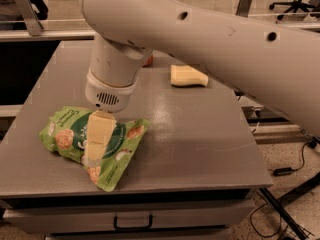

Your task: Pick green rice chip bag

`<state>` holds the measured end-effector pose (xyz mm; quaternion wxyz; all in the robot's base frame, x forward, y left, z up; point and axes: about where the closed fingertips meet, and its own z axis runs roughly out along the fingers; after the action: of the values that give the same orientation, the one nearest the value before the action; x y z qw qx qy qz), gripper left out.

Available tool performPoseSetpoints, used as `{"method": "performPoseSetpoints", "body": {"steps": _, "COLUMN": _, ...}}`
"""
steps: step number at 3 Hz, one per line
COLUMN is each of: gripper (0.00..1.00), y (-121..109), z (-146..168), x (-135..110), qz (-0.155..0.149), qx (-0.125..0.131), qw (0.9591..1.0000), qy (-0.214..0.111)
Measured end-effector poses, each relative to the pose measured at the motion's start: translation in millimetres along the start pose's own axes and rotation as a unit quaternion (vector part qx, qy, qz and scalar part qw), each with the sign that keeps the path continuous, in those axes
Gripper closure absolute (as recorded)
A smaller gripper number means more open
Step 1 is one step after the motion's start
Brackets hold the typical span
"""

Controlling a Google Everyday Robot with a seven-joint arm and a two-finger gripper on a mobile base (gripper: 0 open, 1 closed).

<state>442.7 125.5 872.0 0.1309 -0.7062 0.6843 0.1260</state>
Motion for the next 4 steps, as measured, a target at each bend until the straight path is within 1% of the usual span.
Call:
{"method": "performPoseSetpoints", "body": {"steps": 1, "gripper": 0.02, "y": 5.6, "z": 19.4, "x": -12.4, "qz": 0.003, "qx": -0.022, "qw": 0.9998, "qy": 0.001}}
{"method": "performPoseSetpoints", "body": {"steps": 2, "gripper": 0.25, "y": 8.6, "z": 28.7, "x": -16.4, "qz": 0.007, "qx": -0.031, "qw": 0.9995, "qy": 0.003}}
{"method": "performPoseSetpoints", "body": {"steps": 3, "gripper": 0.56, "y": 6.5, "z": 29.9, "x": -16.1, "qz": 0.011, "qx": -0.045, "qw": 0.9989, "qy": -0.004}}
{"method": "performPoseSetpoints", "body": {"steps": 4, "gripper": 0.87, "y": -1.1, "z": 13.4, "x": -17.9, "qz": 0.003, "qx": -0.051, "qw": 0.9985, "qy": -0.021}}
